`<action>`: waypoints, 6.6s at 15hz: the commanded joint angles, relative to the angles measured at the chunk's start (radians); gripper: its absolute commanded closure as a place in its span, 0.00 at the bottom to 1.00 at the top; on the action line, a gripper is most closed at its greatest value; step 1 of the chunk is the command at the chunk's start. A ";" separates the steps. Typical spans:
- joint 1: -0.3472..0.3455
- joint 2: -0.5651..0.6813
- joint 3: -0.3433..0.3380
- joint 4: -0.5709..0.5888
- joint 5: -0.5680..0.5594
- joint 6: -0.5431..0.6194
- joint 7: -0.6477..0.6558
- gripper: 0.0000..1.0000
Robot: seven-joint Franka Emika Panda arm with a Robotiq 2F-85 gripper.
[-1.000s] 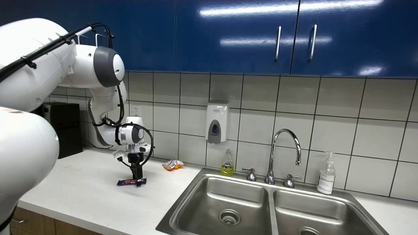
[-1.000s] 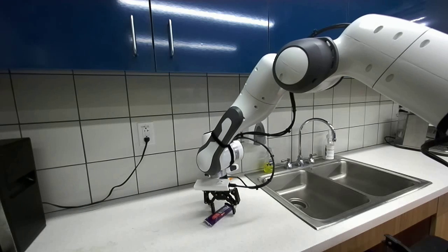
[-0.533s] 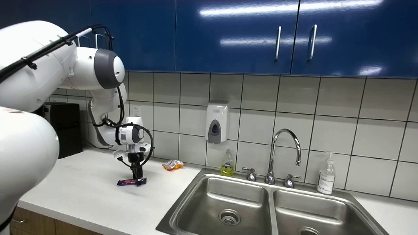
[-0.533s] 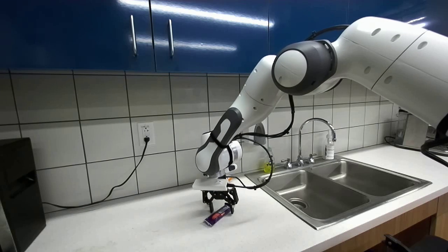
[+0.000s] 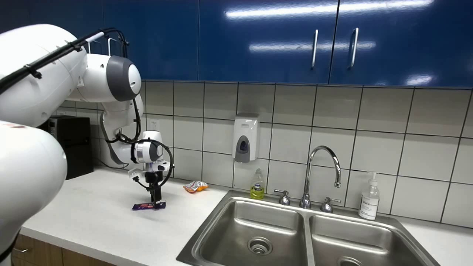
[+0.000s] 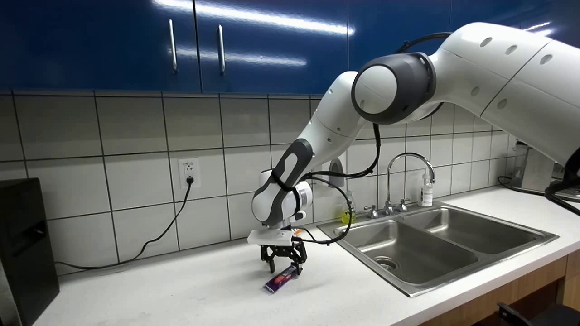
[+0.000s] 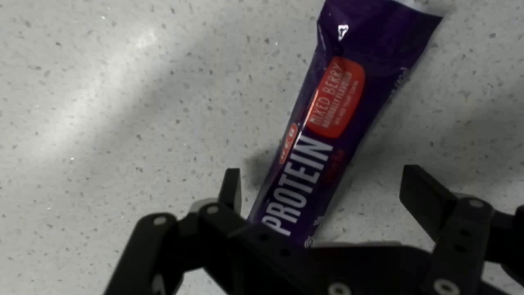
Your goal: Move the chocolate bar to the sink
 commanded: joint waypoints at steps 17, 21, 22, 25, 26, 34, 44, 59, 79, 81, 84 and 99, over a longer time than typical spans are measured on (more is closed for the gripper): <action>0.013 0.023 0.003 0.046 -0.012 -0.014 0.020 0.88; 0.012 0.008 0.003 0.033 -0.013 -0.007 0.015 0.88; 0.012 -0.001 0.004 0.028 -0.014 -0.006 0.012 0.88; 0.013 -0.039 0.004 0.002 -0.017 0.013 0.007 0.88; 0.014 -0.050 0.004 -0.004 -0.018 0.018 0.006 0.88; -0.062 -0.115 0.108 -0.036 0.015 0.001 -0.255 0.88; -0.101 -0.214 0.142 -0.140 0.028 -0.122 -0.624 0.88; -0.171 -0.437 0.098 -0.396 0.034 -0.094 -0.628 0.88; -0.385 -0.594 -0.019 -0.611 0.090 -0.005 -0.661 0.88; -0.414 -0.583 -0.032 -0.597 0.092 -0.007 -0.681 0.88; -0.457 -0.559 -0.054 -0.571 0.090 -0.010 -0.714 0.88; -0.540 -0.325 -0.111 -0.317 0.078 -0.028 -0.732 0.88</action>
